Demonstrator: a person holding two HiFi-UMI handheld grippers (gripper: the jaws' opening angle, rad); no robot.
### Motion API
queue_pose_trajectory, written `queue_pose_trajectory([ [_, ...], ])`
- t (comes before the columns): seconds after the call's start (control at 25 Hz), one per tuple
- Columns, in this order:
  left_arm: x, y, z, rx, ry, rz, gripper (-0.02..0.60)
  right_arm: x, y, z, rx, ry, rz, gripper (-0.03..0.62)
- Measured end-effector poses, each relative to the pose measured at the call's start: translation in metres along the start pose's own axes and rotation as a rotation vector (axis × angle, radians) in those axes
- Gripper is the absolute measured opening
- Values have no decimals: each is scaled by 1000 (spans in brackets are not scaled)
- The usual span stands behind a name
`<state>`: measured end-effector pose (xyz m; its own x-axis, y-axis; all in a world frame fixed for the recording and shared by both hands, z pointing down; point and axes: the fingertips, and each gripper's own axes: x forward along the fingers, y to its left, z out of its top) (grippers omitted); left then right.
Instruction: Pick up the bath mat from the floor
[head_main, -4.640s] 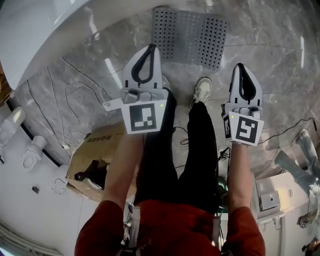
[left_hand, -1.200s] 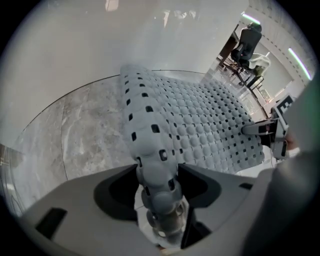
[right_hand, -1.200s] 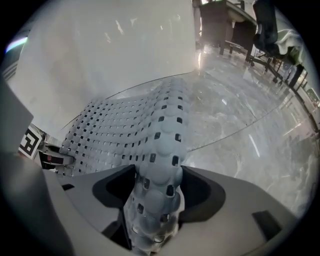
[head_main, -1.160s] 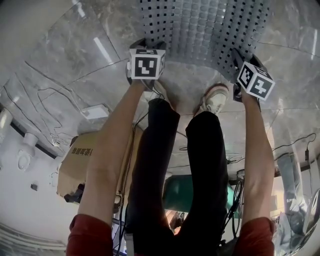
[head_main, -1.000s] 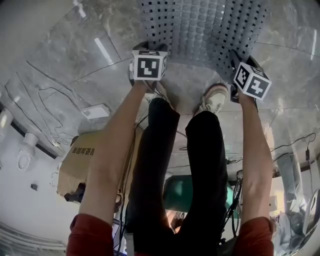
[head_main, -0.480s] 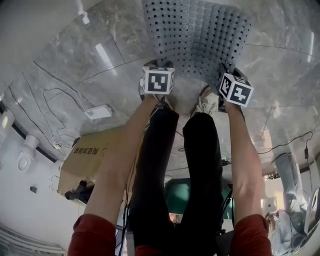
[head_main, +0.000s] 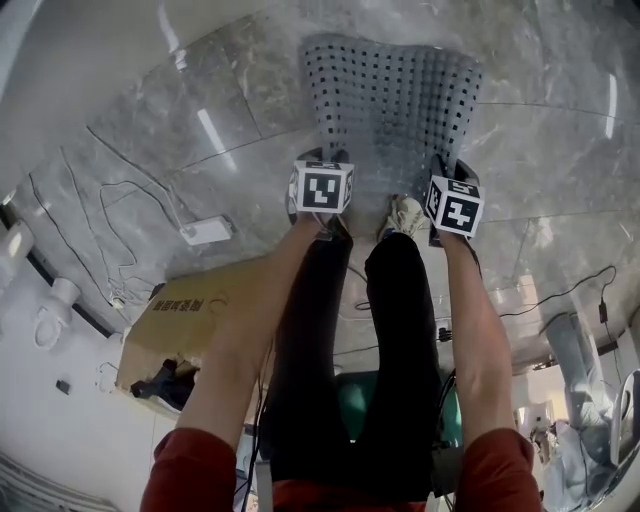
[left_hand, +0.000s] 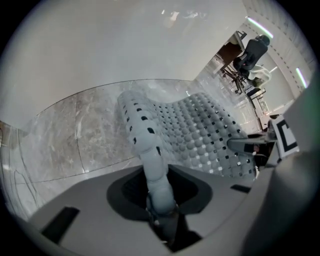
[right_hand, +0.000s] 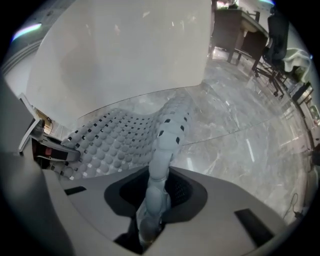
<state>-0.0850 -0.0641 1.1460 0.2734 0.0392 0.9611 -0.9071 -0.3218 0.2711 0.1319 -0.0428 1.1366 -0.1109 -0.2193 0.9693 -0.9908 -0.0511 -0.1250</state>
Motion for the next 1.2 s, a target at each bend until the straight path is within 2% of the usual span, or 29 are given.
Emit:
queue_pose_trajectory([
  [0.24,-47,-14,6,-23,-31,-6,95,-49,9,15,-18,-50,-4,77],
  [0.52,-123,-41,21,16,-102,6,89,-122,13,38,-34,-121,-18,74],
  [0.92,-265,-89,31,27,-197,24,87,-272,33,70,-39,-226,-32,64],
  [1.04,-318,-111,39,37,-255,34,86,-325,37,84,-35,-265,-35,64],
  [1.2,-387,-132,64,71,-373,53,86,-396,41,120,-12,-357,-38,62],
])
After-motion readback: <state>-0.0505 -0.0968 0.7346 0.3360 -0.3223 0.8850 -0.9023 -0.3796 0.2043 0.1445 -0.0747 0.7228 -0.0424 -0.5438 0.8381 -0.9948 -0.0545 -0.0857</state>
